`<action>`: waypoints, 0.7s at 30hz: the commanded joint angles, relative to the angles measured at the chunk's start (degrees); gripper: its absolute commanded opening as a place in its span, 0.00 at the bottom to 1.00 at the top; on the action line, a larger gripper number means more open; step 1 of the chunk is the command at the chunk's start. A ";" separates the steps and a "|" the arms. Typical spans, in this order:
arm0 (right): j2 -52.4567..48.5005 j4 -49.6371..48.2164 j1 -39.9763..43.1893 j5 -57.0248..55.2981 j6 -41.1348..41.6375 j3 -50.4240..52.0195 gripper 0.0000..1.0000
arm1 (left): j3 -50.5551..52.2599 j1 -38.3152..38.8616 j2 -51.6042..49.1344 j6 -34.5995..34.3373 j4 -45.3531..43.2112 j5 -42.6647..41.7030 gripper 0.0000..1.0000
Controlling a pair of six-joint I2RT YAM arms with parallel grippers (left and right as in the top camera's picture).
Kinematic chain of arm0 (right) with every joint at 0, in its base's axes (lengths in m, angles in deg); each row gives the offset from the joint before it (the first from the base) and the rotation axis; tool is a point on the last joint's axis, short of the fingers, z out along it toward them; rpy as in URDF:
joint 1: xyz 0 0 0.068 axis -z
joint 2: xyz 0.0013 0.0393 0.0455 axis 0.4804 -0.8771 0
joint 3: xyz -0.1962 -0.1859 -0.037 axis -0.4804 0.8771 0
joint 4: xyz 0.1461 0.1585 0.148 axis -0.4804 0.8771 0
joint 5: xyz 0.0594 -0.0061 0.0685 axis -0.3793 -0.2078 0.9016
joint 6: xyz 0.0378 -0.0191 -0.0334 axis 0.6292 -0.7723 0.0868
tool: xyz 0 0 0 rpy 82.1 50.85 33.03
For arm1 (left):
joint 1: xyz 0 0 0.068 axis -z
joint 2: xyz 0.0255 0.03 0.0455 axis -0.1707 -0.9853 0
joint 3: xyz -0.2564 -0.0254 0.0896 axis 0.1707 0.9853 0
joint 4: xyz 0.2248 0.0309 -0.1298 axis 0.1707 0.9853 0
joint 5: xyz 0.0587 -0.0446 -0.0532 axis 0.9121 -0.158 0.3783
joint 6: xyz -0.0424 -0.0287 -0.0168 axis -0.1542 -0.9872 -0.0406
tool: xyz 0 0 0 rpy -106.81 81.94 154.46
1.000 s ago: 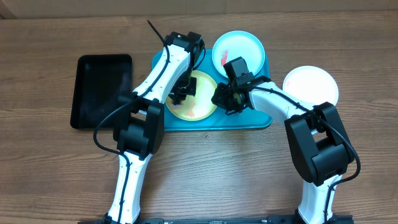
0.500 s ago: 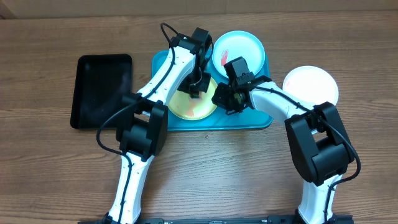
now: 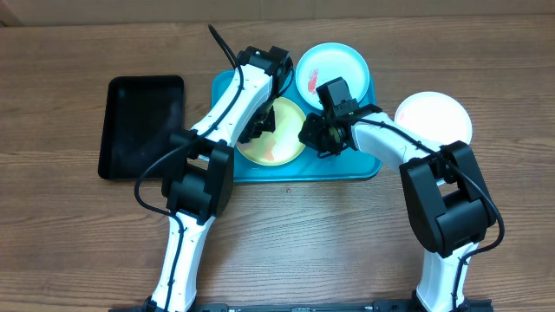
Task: Clean dirty plates on tray and stack at the side
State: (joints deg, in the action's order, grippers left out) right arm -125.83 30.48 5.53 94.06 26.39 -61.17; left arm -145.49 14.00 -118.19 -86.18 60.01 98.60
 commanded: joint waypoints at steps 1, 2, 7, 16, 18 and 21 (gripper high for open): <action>-1.33 -0.22 0.55 -0.96 0.46 -0.37 0.04 | -0.63 0.72 -1.36 11.39 0.26 -14.62 0.04; -1.33 -0.22 0.55 -0.94 0.46 -0.37 0.04 | -0.63 0.85 -1.36 13.60 -0.02 -17.53 0.04; -1.33 -0.17 0.55 -0.50 0.44 -0.37 0.04 | -0.63 1.01 -1.36 14.78 -3.69 -19.47 0.04; -1.33 -0.02 0.55 -0.50 0.44 -0.37 0.04 | -0.63 1.01 -1.36 -0.92 -15.23 8.39 0.04; -1.33 0.07 0.55 -0.50 0.42 -0.37 0.04 | -0.63 0.98 -1.36 -4.48 -14.53 14.69 0.04; -1.33 0.09 0.55 -0.52 0.42 -0.37 0.04 | -0.63 0.98 -1.36 -6.27 -11.43 16.28 0.04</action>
State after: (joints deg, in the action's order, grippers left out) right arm -125.83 30.44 5.86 93.89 26.78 -61.15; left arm -145.49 14.83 -118.19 -86.64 47.32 104.72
